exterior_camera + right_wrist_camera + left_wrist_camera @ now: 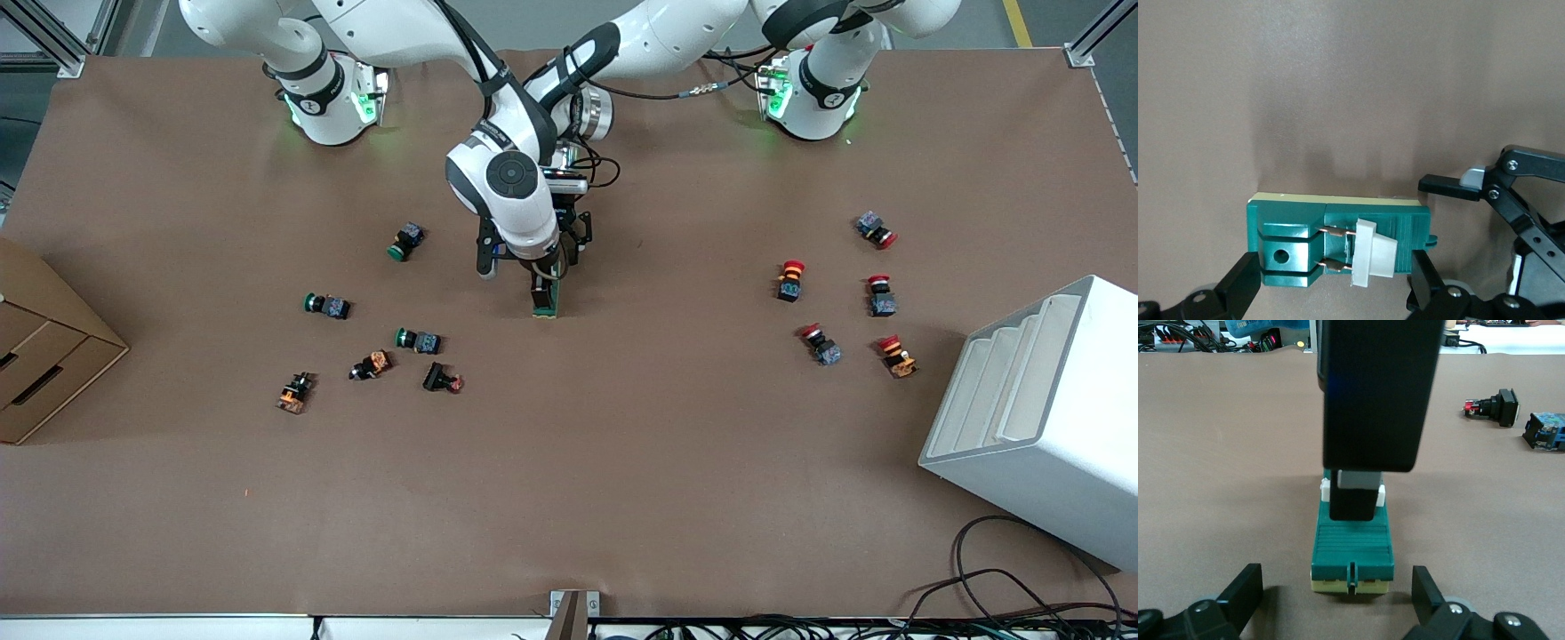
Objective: Close load switch with both arms
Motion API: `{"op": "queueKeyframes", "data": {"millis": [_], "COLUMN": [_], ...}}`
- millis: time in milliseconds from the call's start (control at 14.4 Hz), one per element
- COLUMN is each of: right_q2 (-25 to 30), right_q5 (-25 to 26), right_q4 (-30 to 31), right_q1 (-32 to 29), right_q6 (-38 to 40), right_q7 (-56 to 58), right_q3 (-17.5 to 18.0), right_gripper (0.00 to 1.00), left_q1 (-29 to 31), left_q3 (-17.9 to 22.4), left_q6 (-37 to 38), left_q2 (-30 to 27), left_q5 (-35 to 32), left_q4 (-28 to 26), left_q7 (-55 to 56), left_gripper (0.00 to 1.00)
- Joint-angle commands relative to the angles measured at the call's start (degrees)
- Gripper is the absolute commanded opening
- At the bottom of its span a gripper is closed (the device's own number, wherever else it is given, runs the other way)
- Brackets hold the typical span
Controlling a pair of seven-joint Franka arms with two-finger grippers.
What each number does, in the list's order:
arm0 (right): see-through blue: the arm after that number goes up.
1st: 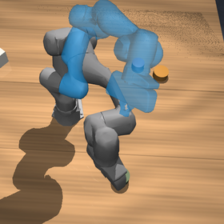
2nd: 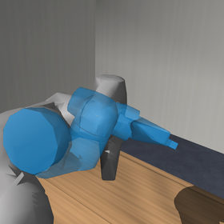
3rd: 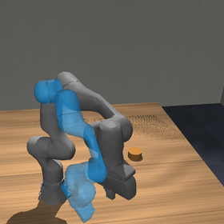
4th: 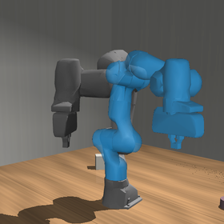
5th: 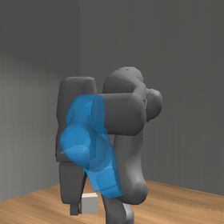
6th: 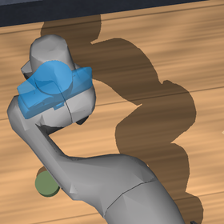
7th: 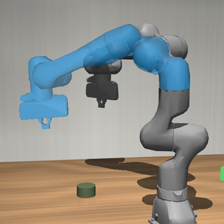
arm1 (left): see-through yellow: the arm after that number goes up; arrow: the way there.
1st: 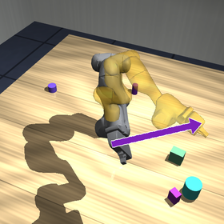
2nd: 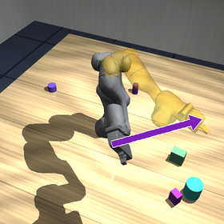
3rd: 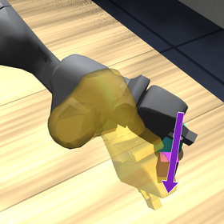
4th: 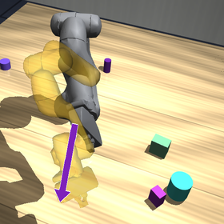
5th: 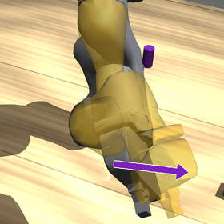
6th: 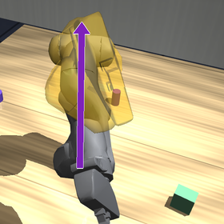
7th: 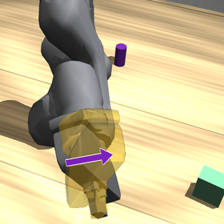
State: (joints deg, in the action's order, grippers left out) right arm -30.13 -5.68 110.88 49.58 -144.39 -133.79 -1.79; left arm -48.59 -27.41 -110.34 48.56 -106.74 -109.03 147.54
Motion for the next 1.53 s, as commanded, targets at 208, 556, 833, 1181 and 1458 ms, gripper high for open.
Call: {"op": "queueKeyframes", "data": {"millis": [208, 556, 833, 1181, 1458], "right_q2": [1.1, 0.9, 0.8, 0.5, 0.6], "right_q5": [1.5, 1.5, 3.6, 4.4, 4.4], "right_q4": [2.0, 3.8, 5.0, 5.2, 4.6], "right_q1": [1.4, 3.6, 3.9, 3.9, 4.1], "right_q6": [-2.3, -5.5, -7.4, -9.1, -10.1], "right_q7": [-1.7, -1.7, -1.7, -1.7, -1.8], "right_q3": [-0.8, -3.0, -3.3, -4.3, -5.1], "right_gripper": [1.00, 1.00, 1.00, 1.00, 1.00], "left_q1": [-1.2, -1.9, -2.3, -2.1, -2.0], "left_q3": [0.5, 0.5, 0.6, 0.6, 0.6], "left_q6": [1.1, 2.0, 2.3, 2.3, 2.3], "left_q2": [1.2, 1.3, 1.3, 1.2, 1.2], "left_q5": [-1.0, -1.0, -1.0, -1.1, -1.1], "left_q4": [1.0, 0.7, 0.5, 0.7, 0.9], "left_q7": [1.5, 2.3, 3.6, 3.6, 3.6], "left_gripper": [0.98, 0.98, 0.98, 0.98, 0.98]}}
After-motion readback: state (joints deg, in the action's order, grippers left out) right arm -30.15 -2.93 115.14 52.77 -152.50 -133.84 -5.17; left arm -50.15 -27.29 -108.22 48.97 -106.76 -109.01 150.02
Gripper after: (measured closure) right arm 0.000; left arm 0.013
